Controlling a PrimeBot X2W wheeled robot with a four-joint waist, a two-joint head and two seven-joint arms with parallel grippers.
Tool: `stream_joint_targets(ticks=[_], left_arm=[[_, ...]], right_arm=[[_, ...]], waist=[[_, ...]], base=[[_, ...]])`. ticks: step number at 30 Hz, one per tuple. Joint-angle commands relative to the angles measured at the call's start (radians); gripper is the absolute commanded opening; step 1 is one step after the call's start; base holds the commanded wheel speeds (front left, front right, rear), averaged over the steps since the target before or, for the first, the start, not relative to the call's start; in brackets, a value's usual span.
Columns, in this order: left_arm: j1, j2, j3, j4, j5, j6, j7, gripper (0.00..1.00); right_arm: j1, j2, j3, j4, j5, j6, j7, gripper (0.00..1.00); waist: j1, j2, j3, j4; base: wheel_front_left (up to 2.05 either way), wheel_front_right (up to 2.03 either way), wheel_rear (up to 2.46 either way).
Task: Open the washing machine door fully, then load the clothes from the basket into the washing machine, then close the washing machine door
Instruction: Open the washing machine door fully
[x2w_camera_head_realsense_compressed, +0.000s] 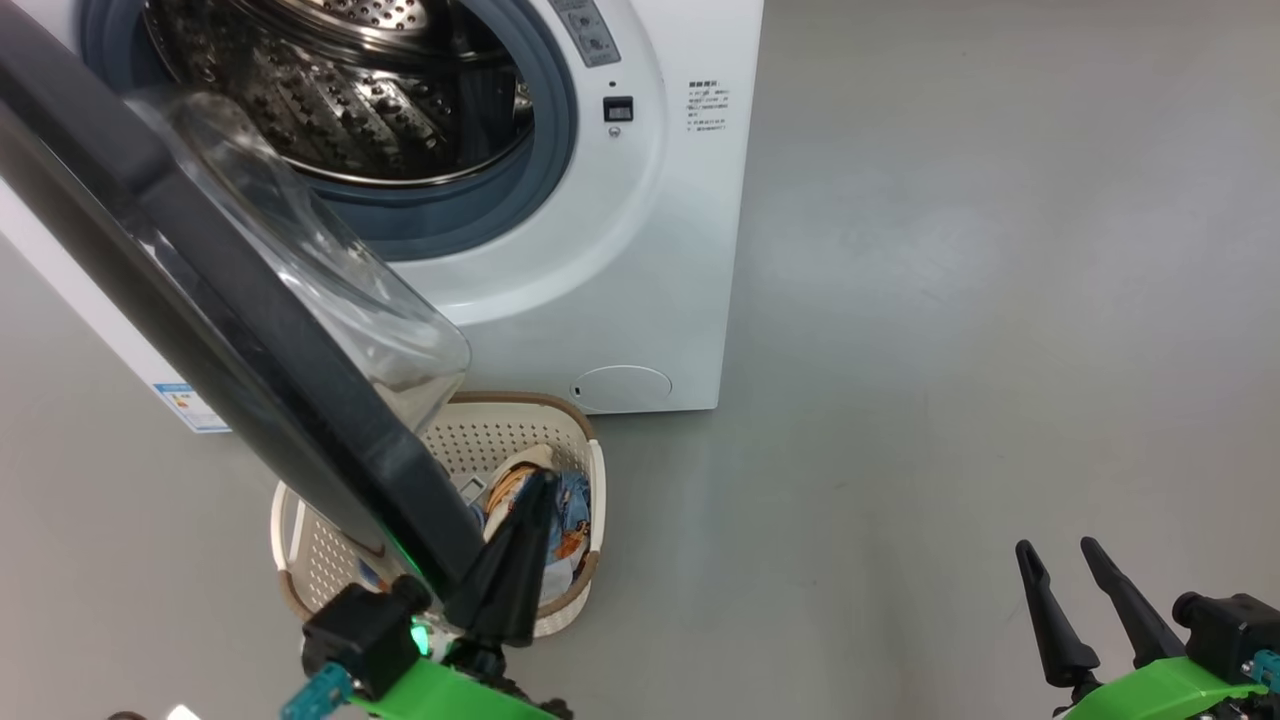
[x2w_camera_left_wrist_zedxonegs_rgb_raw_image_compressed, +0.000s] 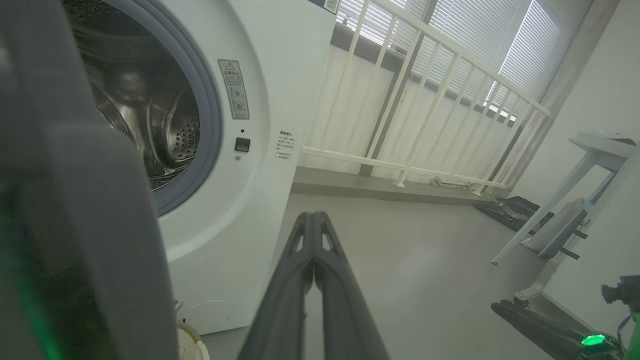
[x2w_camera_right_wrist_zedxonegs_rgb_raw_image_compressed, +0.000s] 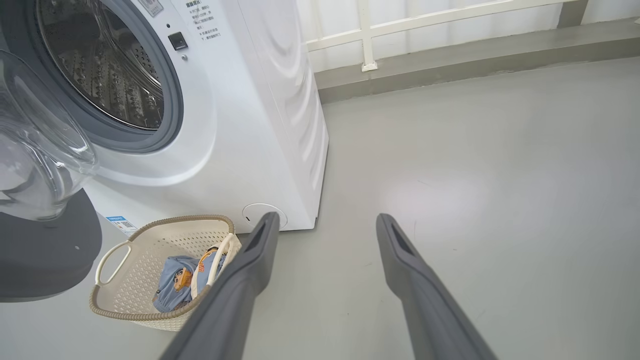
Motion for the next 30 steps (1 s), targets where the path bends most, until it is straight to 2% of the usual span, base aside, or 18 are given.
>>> stream_joint_targets(ticks=[1, 8, 30], left_arm=[[-0.050, 0.005, 0.048, 0.008, -0.013, -0.002, -0.005, 0.00], [-0.077, 0.004, 0.081, 0.077, -0.030, 0.005, -0.005, 0.00], [-0.060, 0.004, 0.136, 0.144, -0.034, 0.013, -0.005, 0.00]], right_arm=[[-0.011, -0.013, 0.020, -0.031, -0.008, 0.002, -0.012, 1.00], [-0.012, -0.018, 0.024, -0.043, -0.005, 0.002, -0.012, 1.00], [-0.009, -0.021, 0.031, -0.052, -0.003, 0.002, -0.012, 1.00]], waist=[[0.0000, 0.0000, 0.002, 0.002], [0.0000, 0.0000, 0.006, 0.014], [0.0000, 0.0000, -0.008, 0.068]], base=[[0.00, 0.00, 0.00], [0.00, 0.00, 0.00], [0.00, 0.00, 0.00]])
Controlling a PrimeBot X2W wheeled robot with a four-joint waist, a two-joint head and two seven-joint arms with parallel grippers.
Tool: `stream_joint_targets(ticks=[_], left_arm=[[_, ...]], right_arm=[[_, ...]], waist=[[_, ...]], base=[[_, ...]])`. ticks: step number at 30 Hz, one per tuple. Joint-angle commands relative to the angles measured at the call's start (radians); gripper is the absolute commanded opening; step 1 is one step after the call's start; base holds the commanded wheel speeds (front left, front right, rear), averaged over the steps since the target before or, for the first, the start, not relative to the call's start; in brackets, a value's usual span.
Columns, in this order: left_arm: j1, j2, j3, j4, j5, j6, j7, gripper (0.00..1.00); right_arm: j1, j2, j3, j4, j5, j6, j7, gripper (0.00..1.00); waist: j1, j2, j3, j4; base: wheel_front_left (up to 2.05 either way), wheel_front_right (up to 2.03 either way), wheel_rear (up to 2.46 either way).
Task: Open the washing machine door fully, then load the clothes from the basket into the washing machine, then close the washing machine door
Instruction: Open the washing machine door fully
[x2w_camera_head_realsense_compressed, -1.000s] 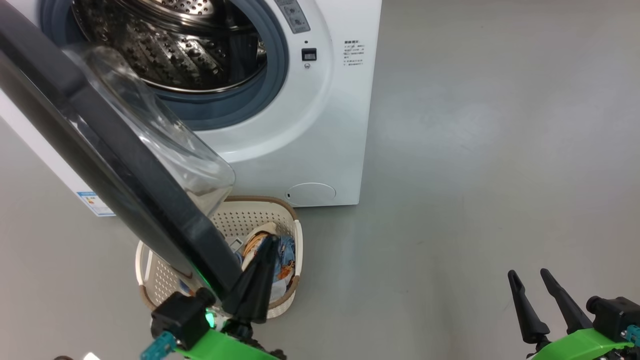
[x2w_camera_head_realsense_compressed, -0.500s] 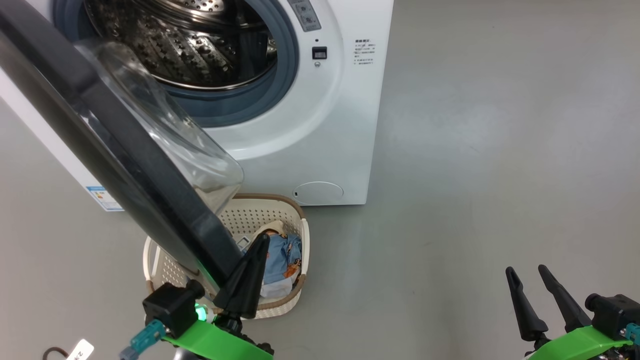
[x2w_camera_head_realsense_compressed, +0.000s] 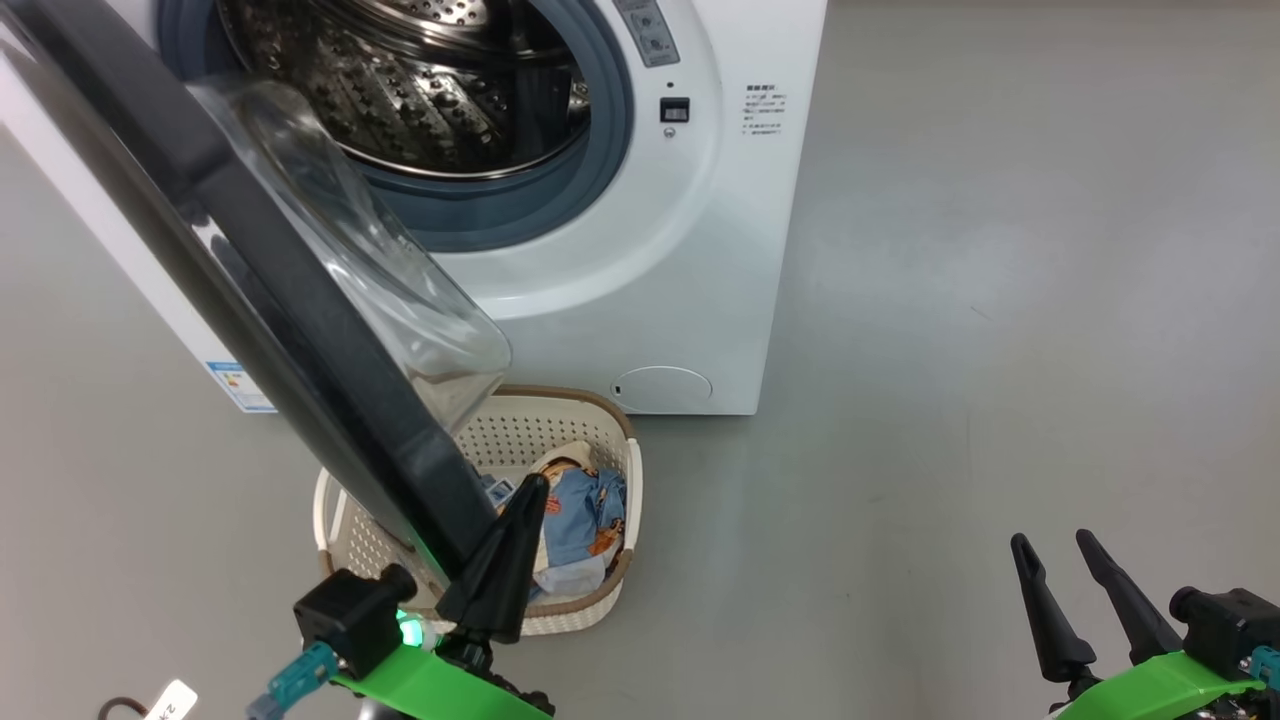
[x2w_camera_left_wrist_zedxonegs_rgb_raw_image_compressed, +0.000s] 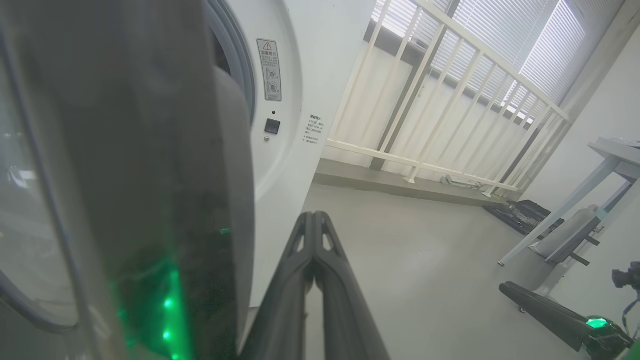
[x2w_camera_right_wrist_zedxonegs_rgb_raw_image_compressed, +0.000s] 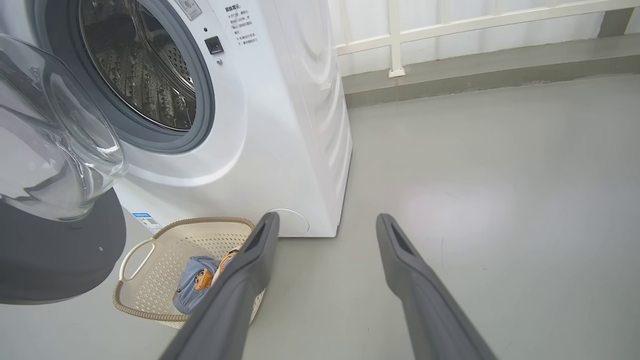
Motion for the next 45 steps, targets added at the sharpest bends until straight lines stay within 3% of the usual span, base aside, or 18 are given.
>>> stream_joint_targets(ticks=[1, 23, 45], left_arm=[[-0.021, 0.028, 0.069, -0.007, 0.000, 0.013, -0.006, 0.00], [0.026, 0.037, 0.090, -0.018, 0.025, 0.030, -0.006, 0.00], [0.120, 0.097, 0.144, -0.156, 0.037, 0.130, 0.042, 0.00]], right_arm=[[-0.008, -0.019, 0.021, -0.026, -0.004, 0.002, -0.012, 1.00], [-0.009, -0.025, 0.031, -0.025, -0.001, 0.002, -0.012, 1.00], [-0.012, -0.030, 0.028, -0.024, -0.003, 0.002, -0.012, 1.00]], waist=[[0.0000, -0.0001, -0.003, 0.006], [0.0000, -0.0001, -0.005, 0.087], [0.0000, -0.0001, 0.000, 0.193]], base=[[0.00, 0.00, 0.00], [0.00, 0.00, 0.00], [0.00, 0.00, 0.00]])
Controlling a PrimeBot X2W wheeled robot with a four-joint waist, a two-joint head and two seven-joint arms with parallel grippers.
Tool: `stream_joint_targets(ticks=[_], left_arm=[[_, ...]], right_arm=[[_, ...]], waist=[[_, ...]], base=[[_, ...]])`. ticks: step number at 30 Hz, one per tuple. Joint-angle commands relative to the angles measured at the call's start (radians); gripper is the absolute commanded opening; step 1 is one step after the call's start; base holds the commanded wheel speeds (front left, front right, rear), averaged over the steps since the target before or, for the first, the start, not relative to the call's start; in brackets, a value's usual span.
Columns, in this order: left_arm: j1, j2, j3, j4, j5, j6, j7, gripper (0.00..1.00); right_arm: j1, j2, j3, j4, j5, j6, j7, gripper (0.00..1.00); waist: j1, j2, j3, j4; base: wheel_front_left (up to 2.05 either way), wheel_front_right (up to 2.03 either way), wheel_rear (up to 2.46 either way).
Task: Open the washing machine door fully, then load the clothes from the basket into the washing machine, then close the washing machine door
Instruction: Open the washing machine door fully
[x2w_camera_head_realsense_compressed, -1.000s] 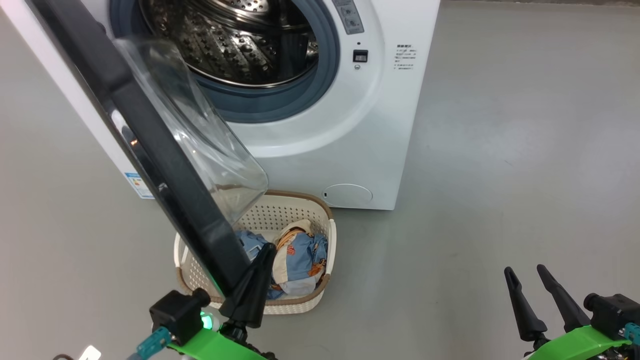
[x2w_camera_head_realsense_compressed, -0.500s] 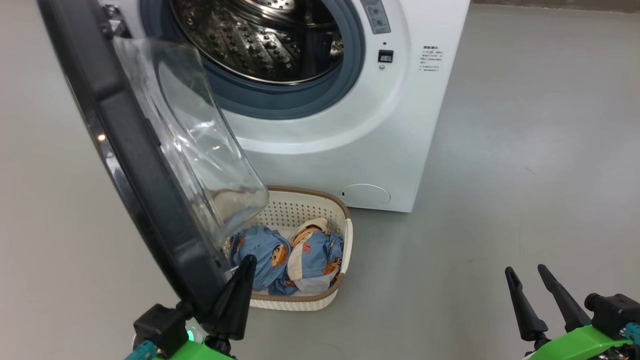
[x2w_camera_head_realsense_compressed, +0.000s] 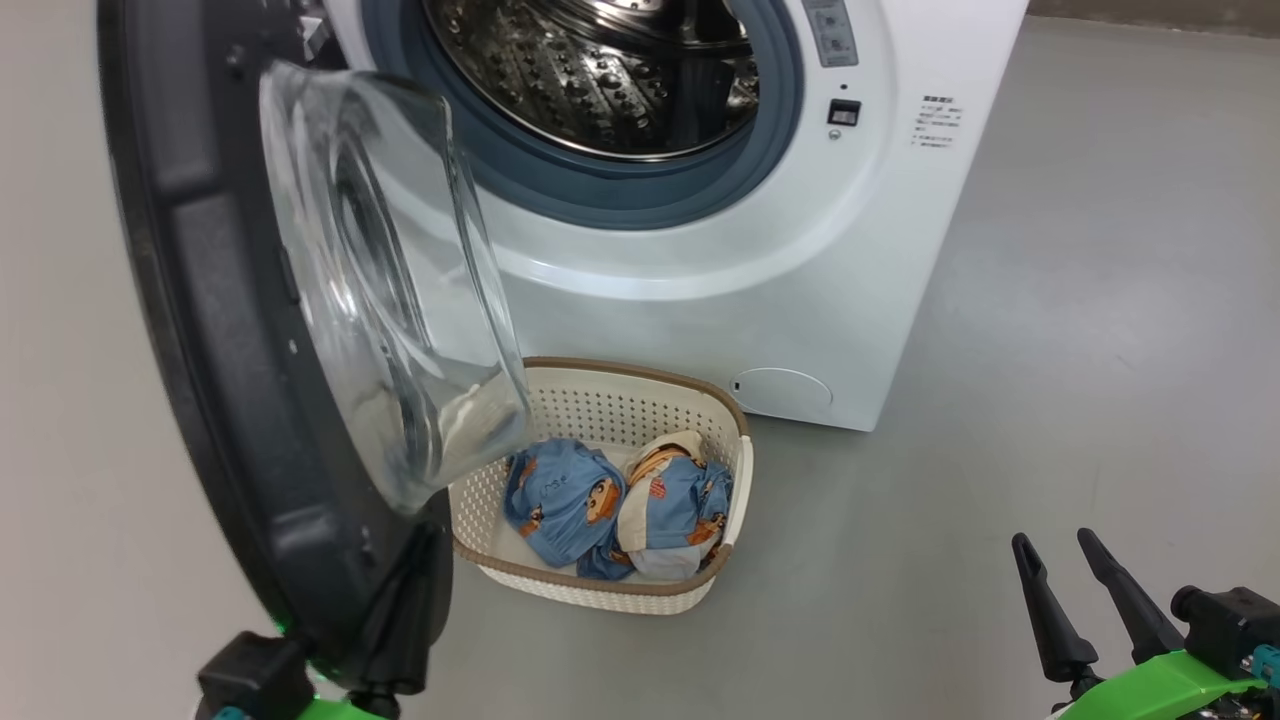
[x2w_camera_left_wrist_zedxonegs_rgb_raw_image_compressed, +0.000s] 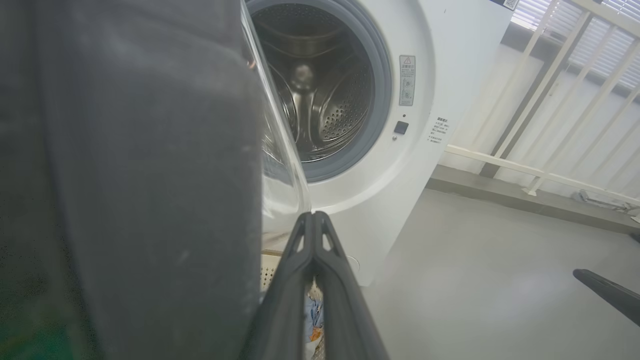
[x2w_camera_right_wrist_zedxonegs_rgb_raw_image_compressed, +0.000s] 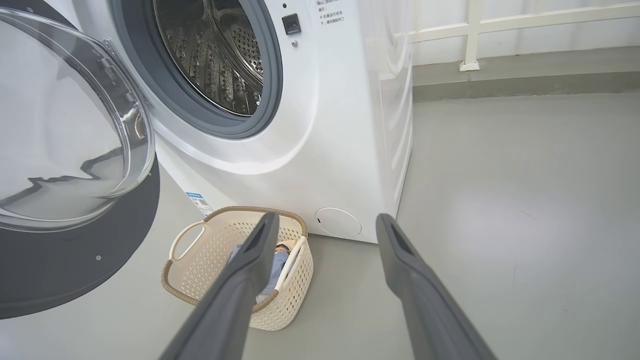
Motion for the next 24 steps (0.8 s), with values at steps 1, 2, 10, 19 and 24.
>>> stream_joint_targets(ticks=[1, 2, 10, 19, 24], left_arm=[[-0.016, 0.034, 0.069, -0.035, 0.007, 0.025, -0.001, 0.00], [-0.011, 0.038, 0.076, -0.040, 0.006, 0.031, 0.001, 0.00], [0.017, 0.085, 0.152, -0.068, -0.003, 0.081, 0.018, 0.00], [0.000, 0.141, 0.247, -0.035, -0.033, 0.107, 0.020, 0.00], [-0.023, 0.173, 0.305, 0.016, -0.053, 0.114, 0.008, 0.00]], right_arm=[[-0.013, -0.022, 0.021, -0.022, -0.004, 0.002, -0.012, 1.00], [-0.013, -0.022, 0.021, -0.022, -0.004, 0.002, -0.012, 1.00], [-0.014, -0.021, 0.025, -0.021, -0.002, 0.002, -0.012, 1.00], [-0.026, -0.022, 0.032, -0.024, -0.005, 0.002, -0.012, 1.00], [-0.025, -0.023, 0.031, -0.024, -0.004, 0.002, -0.012, 1.00]], waist=[[0.0000, -0.0001, 0.001, 0.016], [0.0000, -0.0001, 0.001, 0.020], [0.0000, -0.0001, 0.001, 0.053], [0.0000, -0.0001, 0.019, 0.053], [0.0000, -0.0001, 0.024, 0.045]], base=[[0.00, 0.00, 0.00], [0.00, 0.00, 0.00], [0.00, 0.00, 0.00], [0.00, 0.00, 0.00], [0.00, 0.00, 0.00]])
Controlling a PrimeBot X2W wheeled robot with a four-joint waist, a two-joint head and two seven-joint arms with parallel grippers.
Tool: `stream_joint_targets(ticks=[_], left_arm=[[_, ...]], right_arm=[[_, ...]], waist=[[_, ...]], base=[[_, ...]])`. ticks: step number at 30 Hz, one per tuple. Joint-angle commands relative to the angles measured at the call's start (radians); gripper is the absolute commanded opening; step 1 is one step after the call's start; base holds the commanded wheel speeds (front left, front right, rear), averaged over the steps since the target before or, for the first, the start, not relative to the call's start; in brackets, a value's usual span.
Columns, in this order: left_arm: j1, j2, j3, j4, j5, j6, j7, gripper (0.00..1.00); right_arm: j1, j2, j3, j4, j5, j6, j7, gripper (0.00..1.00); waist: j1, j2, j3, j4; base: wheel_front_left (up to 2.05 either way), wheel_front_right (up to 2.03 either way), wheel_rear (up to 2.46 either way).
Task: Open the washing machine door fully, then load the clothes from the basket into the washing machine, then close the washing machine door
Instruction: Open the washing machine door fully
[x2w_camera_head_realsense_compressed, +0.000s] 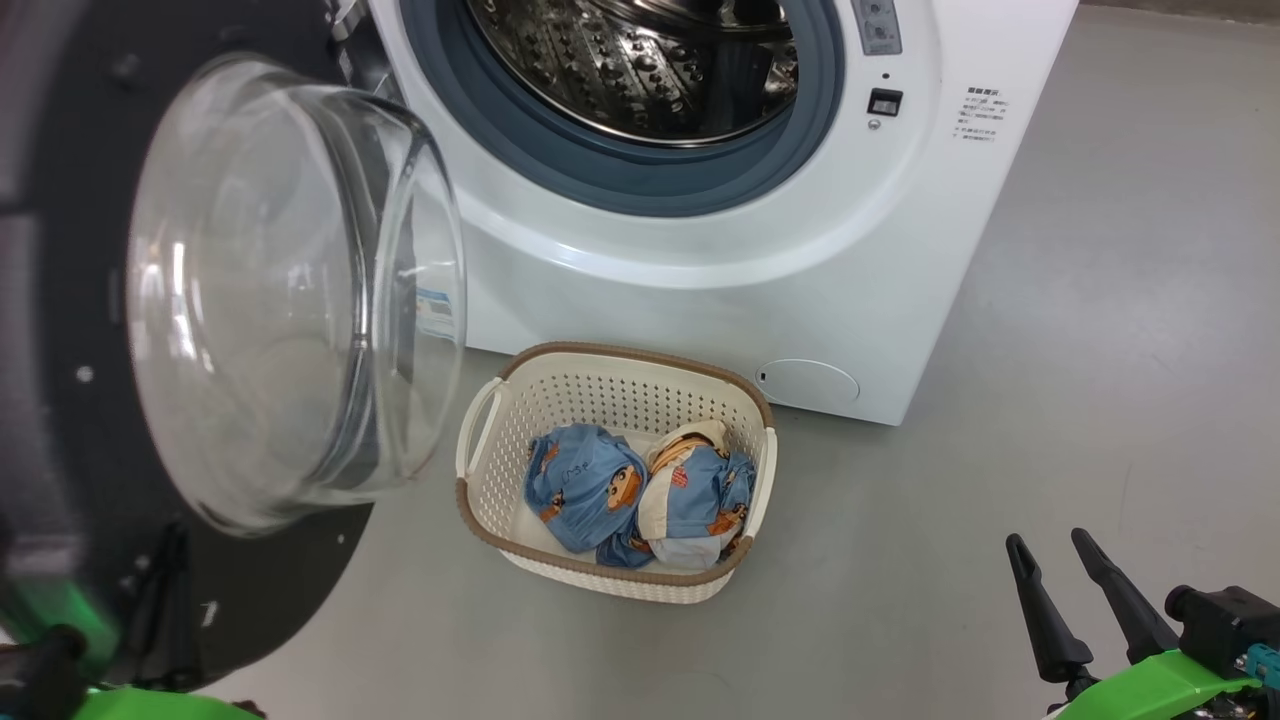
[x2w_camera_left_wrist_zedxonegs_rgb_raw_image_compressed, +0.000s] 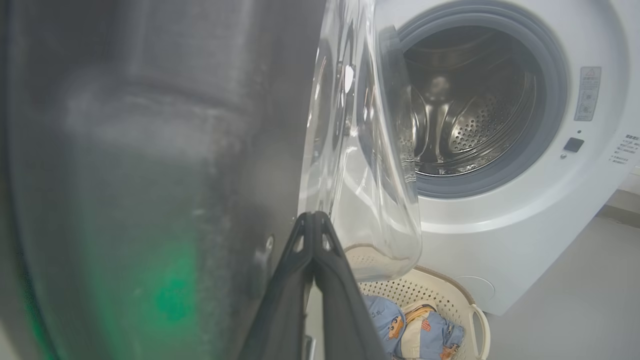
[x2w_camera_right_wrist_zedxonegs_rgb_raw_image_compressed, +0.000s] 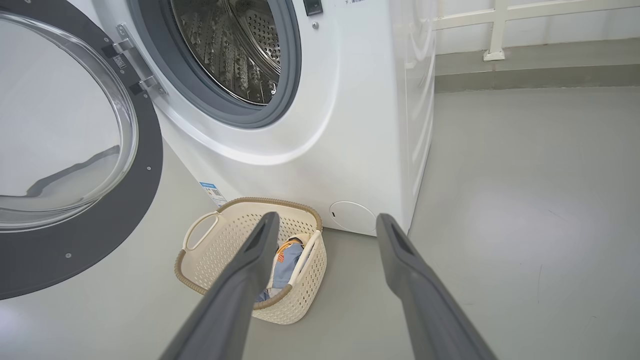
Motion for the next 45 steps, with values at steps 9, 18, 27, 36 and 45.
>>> stream_joint_targets(ticks=[9, 18, 27, 36, 45], left_arm=[[-0.093, 0.087, 0.137, 0.088, -0.046, 0.008, -0.032, 0.00], [-0.150, 0.126, 0.195, 0.213, -0.030, 0.020, -0.058, 0.00], [-0.210, 0.162, 0.248, 0.315, -0.009, 0.010, -0.066, 0.00], [-0.290, 0.219, 0.328, 0.411, 0.025, -0.026, -0.067, 0.00], [-0.385, 0.270, 0.410, 0.543, 0.090, -0.085, -0.068, 0.00]], right_arm=[[-0.029, -0.026, 0.017, -0.027, -0.006, 0.002, -0.012, 1.00], [-0.021, -0.018, 0.010, -0.031, -0.011, 0.002, -0.012, 1.00], [-0.025, -0.016, 0.013, -0.031, -0.010, 0.002, -0.012, 1.00], [-0.040, -0.021, 0.010, -0.037, -0.017, 0.002, -0.012, 1.00], [-0.071, -0.029, 0.009, -0.050, -0.028, 0.002, -0.012, 1.00]], waist=[[0.0000, -0.0001, 0.022, -0.016], [0.0000, -0.0001, 0.027, -0.019], [0.0000, -0.0001, 0.042, -0.024], [0.0000, -0.0001, 0.077, -0.038], [0.0000, -0.0001, 0.143, -0.051]], base=[[0.00, 0.00, 0.00], [0.00, 0.00, 0.00], [0.00, 0.00, 0.00], [0.00, 0.00, 0.00], [0.00, 0.00, 0.00]])
